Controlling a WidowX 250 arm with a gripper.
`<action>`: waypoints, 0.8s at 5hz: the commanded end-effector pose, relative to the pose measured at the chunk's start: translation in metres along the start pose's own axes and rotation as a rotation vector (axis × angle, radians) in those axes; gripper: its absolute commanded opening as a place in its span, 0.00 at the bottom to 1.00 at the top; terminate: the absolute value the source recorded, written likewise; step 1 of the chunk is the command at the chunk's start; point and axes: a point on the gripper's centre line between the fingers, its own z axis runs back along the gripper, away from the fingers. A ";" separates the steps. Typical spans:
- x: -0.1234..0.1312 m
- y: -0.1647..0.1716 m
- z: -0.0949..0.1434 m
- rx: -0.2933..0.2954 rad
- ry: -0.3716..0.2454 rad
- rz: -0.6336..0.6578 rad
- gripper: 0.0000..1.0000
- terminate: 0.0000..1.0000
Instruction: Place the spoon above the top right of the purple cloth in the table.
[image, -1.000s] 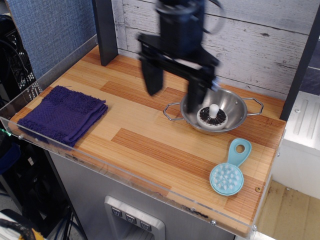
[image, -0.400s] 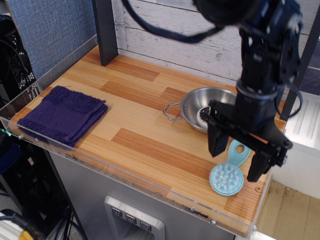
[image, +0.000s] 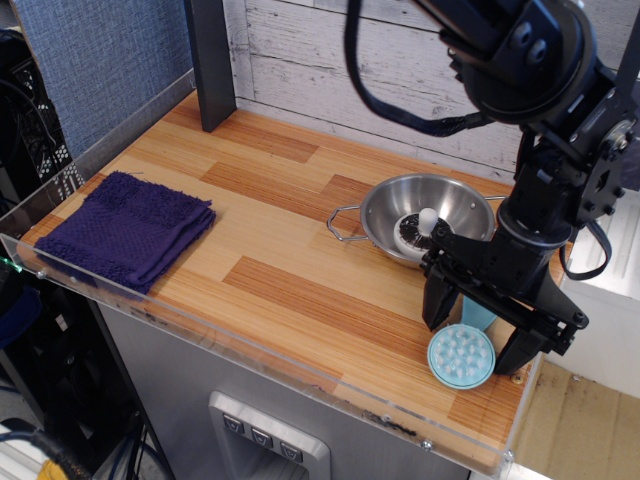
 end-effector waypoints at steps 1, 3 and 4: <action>0.000 0.001 -0.009 0.056 -0.004 -0.002 0.00 0.00; -0.002 0.006 -0.012 0.050 0.027 -0.018 0.00 0.00; -0.005 0.012 0.000 0.045 0.014 -0.065 0.00 0.00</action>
